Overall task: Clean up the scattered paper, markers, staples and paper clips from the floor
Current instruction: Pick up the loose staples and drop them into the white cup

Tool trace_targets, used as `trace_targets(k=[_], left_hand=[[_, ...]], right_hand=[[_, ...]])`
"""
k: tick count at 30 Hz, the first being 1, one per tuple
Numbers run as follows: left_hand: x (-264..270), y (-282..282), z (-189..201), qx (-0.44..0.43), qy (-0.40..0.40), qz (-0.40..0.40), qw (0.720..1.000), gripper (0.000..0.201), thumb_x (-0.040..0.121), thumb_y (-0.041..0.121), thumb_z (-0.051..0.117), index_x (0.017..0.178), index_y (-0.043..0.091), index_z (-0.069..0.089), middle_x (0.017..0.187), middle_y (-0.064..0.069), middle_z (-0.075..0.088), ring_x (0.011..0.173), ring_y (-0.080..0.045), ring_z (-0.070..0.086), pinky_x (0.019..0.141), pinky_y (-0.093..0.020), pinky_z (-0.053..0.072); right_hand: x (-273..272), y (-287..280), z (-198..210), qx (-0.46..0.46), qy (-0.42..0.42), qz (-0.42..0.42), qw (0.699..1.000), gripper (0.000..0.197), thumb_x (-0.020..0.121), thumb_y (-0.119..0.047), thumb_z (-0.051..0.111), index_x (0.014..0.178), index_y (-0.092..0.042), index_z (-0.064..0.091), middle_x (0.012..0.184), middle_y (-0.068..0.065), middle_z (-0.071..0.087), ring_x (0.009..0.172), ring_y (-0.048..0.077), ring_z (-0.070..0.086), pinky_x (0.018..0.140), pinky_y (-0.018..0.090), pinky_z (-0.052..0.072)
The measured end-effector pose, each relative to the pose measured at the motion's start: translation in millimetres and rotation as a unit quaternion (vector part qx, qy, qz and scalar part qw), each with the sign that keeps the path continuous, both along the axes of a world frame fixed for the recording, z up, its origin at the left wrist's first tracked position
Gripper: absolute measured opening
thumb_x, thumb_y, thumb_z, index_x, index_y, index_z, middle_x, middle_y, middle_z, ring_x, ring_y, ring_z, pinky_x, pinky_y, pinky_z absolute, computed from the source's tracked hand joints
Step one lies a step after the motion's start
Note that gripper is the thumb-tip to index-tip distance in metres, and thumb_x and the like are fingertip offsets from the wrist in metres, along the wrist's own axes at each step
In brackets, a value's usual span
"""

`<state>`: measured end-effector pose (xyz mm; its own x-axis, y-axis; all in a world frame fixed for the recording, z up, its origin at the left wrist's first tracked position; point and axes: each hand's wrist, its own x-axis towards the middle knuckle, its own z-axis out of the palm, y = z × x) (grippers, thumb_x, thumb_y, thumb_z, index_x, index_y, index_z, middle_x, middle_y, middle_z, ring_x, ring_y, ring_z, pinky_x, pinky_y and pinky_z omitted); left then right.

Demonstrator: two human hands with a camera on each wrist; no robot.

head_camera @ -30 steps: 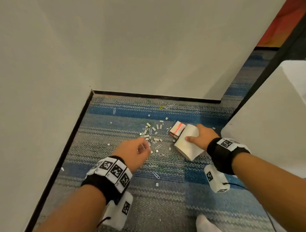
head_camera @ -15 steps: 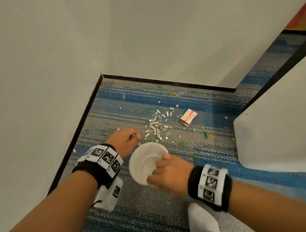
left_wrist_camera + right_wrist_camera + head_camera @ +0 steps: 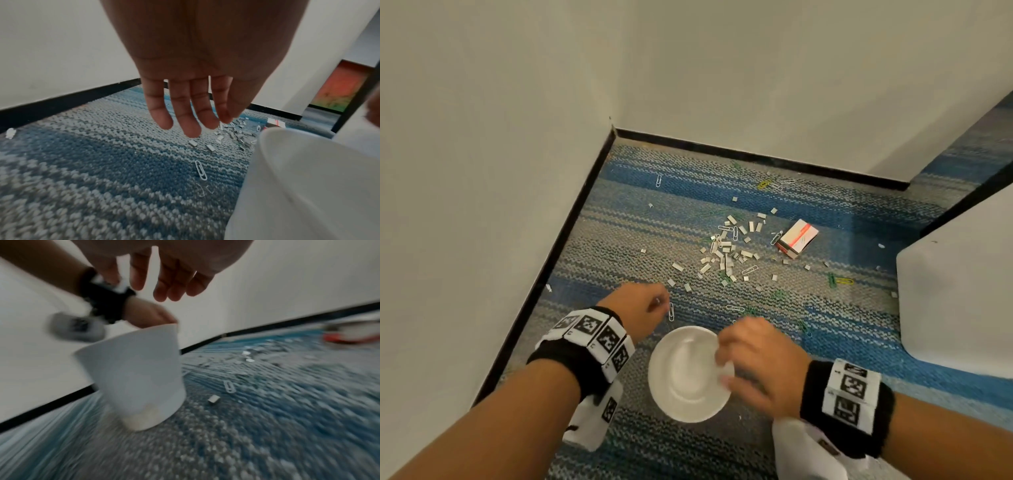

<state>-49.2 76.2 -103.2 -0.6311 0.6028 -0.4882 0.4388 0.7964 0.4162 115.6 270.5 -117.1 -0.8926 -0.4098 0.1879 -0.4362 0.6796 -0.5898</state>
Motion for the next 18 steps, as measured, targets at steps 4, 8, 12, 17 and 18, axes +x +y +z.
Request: trace_targets(k=[4, 8, 12, 17, 18], left_hand=[[7, 6, -3, -0.004, -0.021, -0.03, 0.999, 0.013, 0.089, 0.031, 0.051, 0.085, 0.022, 0.059, 0.085, -0.005, 0.068, 0.081, -0.023, 0.062, 0.077, -0.035, 0.051], [5, 13, -5, -0.006, -0.017, -0.032, 0.999, 0.011, 0.09, 0.029, 0.05, 0.087, 0.023, 0.059, 0.08, 0.0, 0.062, 0.079, -0.021, 0.06, 0.076, -0.031, 0.049], [-7, 11, -11, -0.024, 0.008, -0.021, 0.999, 0.009, 0.089, 0.028, 0.051, 0.087, 0.024, 0.058, 0.082, 0.0, 0.063, 0.079, -0.021, 0.06, 0.076, -0.033, 0.051], [-25, 13, -30, -0.069, 0.055, -0.016, 0.996, 0.009, 0.087, 0.023, 0.052, 0.095, 0.022, 0.057, 0.088, -0.001, 0.059, 0.088, -0.025, 0.06, 0.076, -0.032, 0.048], [-27, 17, -35, -0.07, 0.058, -0.01, 0.996, 0.014, 0.088, 0.022, 0.053, 0.101, 0.02, 0.056, 0.092, -0.002, 0.058, 0.093, -0.026, 0.059, 0.078, -0.032, 0.046]], right_hand=[[-15, 18, -32, 0.114, -0.207, -0.095, 0.967, 0.021, 0.09, -0.022, 0.043, 0.109, -0.019, 0.052, 0.107, 0.005, 0.053, 0.098, 0.025, 0.054, 0.083, 0.04, 0.049], [-20, 18, -48, 0.235, -0.282, -0.001, 0.93, 0.031, 0.092, -0.02, 0.047, 0.121, -0.013, 0.054, 0.121, 0.009, 0.048, 0.111, 0.028, 0.051, 0.088, 0.04, 0.047], [-28, 22, -49, 0.169, -0.262, -0.024, 0.95, 0.026, 0.087, -0.012, 0.045, 0.106, -0.016, 0.062, 0.109, 0.006, 0.054, 0.102, 0.026, 0.055, 0.08, 0.037, 0.05], [-54, 26, -46, 0.068, -0.263, -0.158, 0.949, 0.021, 0.081, -0.008, 0.04, 0.078, -0.018, 0.058, 0.088, 0.001, 0.046, 0.081, 0.023, 0.052, 0.072, 0.033, 0.047], [-64, 26, -47, 0.05, -0.279, -0.185, 0.941, 0.023, 0.079, 0.0, 0.041, 0.074, -0.018, 0.055, 0.086, 0.001, 0.044, 0.08, 0.024, 0.051, 0.07, 0.03, 0.044]])
